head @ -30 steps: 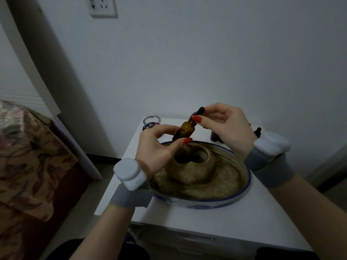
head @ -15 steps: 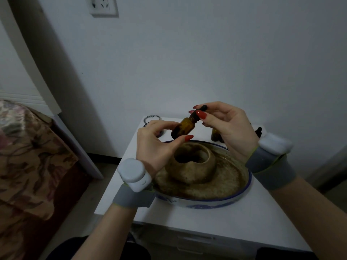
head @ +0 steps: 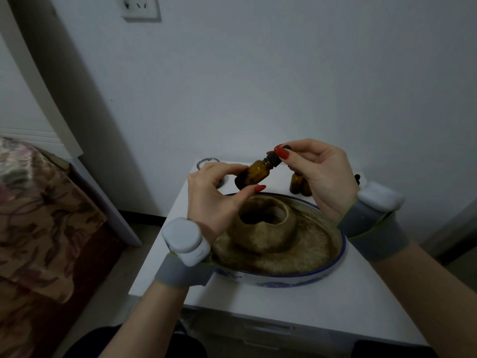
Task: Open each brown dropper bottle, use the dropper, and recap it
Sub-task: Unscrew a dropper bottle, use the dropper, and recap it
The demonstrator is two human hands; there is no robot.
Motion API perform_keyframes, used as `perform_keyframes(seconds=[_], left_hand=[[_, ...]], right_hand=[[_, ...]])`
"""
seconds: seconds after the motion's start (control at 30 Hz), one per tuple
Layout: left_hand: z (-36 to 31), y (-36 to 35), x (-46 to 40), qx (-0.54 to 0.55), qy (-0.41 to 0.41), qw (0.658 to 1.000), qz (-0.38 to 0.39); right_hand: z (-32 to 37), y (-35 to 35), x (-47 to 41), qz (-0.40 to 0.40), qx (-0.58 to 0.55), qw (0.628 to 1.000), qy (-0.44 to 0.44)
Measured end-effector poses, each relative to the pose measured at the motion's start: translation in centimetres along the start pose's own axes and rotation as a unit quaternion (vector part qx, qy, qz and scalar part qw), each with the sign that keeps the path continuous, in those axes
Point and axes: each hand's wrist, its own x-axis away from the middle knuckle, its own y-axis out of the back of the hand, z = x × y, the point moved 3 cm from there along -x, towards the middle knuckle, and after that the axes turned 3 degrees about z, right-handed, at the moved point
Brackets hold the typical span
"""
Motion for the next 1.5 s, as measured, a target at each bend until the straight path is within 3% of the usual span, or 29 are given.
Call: perform_keyframes(seconds=[0.43,1.07,1.5], left_hand=[[0.4,-0.4,0.0,0.056,0.078,0.992,0.08],[-0.5,-0.1,0.1,0.037,0.05,0.997,0.041],[-0.4,-0.2,0.1,0.038,0.044,0.998,0.038]], right_hand=[[0.4,0.7,-0.4,0.043,0.002,0.999,0.023],[0.3,0.6,-0.4,0.041,0.023,0.999,0.021],[0.3,0.3,-0.3,0.043,-0.024,0.999,0.018]])
